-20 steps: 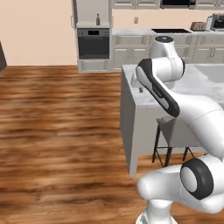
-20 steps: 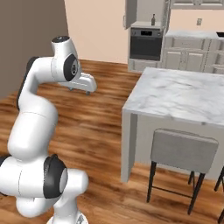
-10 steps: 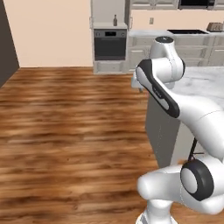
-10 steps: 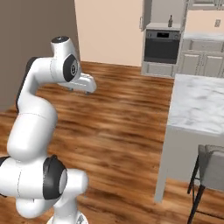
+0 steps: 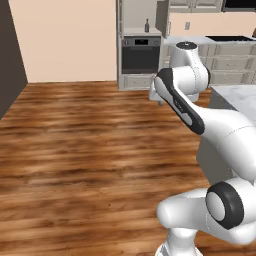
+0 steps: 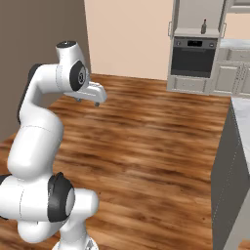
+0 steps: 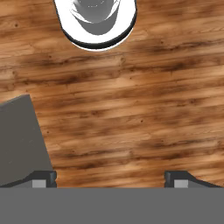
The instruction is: There is a bowl on the dining counter. Grab a lemon wedge from the fridge and place it in the bowl. Then get the liquor bottle and glass cup from the cabinet and place them next to the bowl.
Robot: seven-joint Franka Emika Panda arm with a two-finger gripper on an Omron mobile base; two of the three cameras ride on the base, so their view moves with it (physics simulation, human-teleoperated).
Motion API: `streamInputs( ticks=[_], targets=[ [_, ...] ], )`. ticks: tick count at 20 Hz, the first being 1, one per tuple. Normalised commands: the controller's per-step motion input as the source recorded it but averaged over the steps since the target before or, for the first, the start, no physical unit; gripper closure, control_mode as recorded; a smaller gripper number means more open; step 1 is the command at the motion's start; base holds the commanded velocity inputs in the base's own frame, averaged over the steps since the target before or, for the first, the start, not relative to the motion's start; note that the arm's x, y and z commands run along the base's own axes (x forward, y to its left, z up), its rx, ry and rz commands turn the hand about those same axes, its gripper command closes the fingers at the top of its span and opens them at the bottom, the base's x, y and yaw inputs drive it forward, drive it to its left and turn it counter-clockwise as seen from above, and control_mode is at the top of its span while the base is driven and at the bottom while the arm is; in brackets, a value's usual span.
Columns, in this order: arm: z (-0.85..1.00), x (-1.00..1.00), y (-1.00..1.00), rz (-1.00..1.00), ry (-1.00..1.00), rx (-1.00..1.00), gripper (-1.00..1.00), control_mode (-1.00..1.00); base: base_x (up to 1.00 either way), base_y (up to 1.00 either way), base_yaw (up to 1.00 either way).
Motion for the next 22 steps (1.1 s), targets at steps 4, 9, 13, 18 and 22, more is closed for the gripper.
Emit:
streamInputs(
  ticks=[4, 9, 13, 18, 22],
  targets=[
    [0.00, 0.00, 0.00, 0.00, 0.00, 0.00, -1.00, 1.00, 1.00, 0.48, -0.07],
    [0.00, 0.00, 0.00, 0.00, 0.00, 0.00, -1.00, 1.00, 1.00, -0.01, -0.05],
    [0.00, 0.00, 0.00, 0.00, 0.00, 0.00, -1.00, 1.00, 1.00, -0.17, 0.00],
    [0.00, 0.00, 0.00, 0.00, 0.00, 0.00, -1.00, 1.00, 1.00, -0.27, 0.00],
    [0.00, 0.00, 0.00, 0.00, 0.00, 0.00, -1.00, 1.00, 1.00, -0.54, 0.00]
  ],
)
